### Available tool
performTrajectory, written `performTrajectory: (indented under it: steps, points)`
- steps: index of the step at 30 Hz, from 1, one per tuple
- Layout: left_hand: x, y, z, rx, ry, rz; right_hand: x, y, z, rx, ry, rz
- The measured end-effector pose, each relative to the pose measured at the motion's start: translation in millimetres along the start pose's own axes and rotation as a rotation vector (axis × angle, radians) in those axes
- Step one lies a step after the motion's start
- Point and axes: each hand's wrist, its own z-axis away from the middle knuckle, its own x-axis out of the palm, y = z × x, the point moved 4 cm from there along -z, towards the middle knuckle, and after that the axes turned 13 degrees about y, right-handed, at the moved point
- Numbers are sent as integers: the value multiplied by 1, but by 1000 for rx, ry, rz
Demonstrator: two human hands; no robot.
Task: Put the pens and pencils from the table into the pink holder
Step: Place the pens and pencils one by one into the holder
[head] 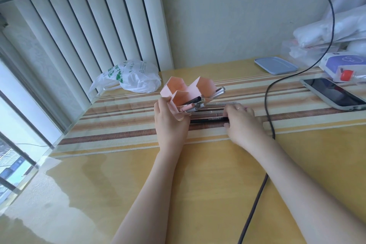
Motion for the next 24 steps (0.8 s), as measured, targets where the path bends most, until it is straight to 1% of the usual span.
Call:
performTrajectory:
  steps: [1, 5, 10, 12, 14, 16, 17, 20, 24]
  points:
    - [0, 0, 0, -3, -1, -1, 5, 0, 1, -7, -37, 12]
    - [0, 1, 0, -8, -2, 4, 5, 0, -1, -20, -11, 0]
    - [-1, 0, 1, -20, 4, 4, 6, 4, -1, 19, -64, 5]
    - [-2, 1, 1, -31, 3, 7, 1, 3, -1, 10, -20, -2]
    - [-2, 2, 1, -45, 4, 18, -6, 2, -2, 11, 66, -66]
    - [-4, 4, 2, -49, 9, 36, -16, 1, -4, 47, 140, -247]
    - [-4, 4, 1, -56, 11, 43, -20, 1, -6, 80, 163, -385]
    - [-4, 3, 0, -97, 13, 53, -25, 4, -8, 234, 180, -792]
    - [-4, 2, -1, -110, 13, 54, -23, 8, -9, 452, 182, -1220]
